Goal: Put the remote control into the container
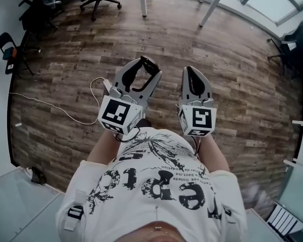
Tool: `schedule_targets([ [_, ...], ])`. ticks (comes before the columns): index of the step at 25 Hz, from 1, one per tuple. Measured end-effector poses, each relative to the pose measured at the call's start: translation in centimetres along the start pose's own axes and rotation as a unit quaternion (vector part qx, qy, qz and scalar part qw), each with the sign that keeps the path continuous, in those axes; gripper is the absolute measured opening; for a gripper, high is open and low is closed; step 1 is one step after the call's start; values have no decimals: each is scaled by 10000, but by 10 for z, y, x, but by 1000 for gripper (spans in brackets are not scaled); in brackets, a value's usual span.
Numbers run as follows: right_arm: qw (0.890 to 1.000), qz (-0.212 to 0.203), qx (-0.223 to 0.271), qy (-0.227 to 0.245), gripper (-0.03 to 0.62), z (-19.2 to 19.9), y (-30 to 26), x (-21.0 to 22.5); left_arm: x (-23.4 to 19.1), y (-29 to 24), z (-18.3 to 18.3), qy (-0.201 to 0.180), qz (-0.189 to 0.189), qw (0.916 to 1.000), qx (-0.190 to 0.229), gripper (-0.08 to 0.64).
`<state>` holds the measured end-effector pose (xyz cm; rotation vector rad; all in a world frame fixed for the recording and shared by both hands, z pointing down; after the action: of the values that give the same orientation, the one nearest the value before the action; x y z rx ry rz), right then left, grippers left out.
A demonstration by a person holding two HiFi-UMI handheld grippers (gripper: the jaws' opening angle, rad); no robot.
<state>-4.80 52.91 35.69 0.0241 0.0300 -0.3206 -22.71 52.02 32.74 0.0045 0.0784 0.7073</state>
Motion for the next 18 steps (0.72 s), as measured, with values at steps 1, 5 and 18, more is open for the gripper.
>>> schedule_targets([
  [1,10000,31,0,1,2,-1,-12,-9,-15,0,-1,53,64,10000,5,233],
  [5,9997,238,30,-17,2,-7,-58,-36,-73,-4,-7,225,282,9993,28,233],
  [18,9993,248,-277,79,2,5,-134,-43,-148,-40,5,617,329,9975,-49,233],
])
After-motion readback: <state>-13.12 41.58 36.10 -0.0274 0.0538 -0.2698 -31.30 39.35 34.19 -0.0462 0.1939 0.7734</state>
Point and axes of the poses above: the fingertips, and each gripper's own axes: y backward along the fingers, x to its right, z out of its underside, the point moved 8 cm from there along y, backward along the fingers, and after that the axes turned 7 degrees about x, right-handed, at the moved point
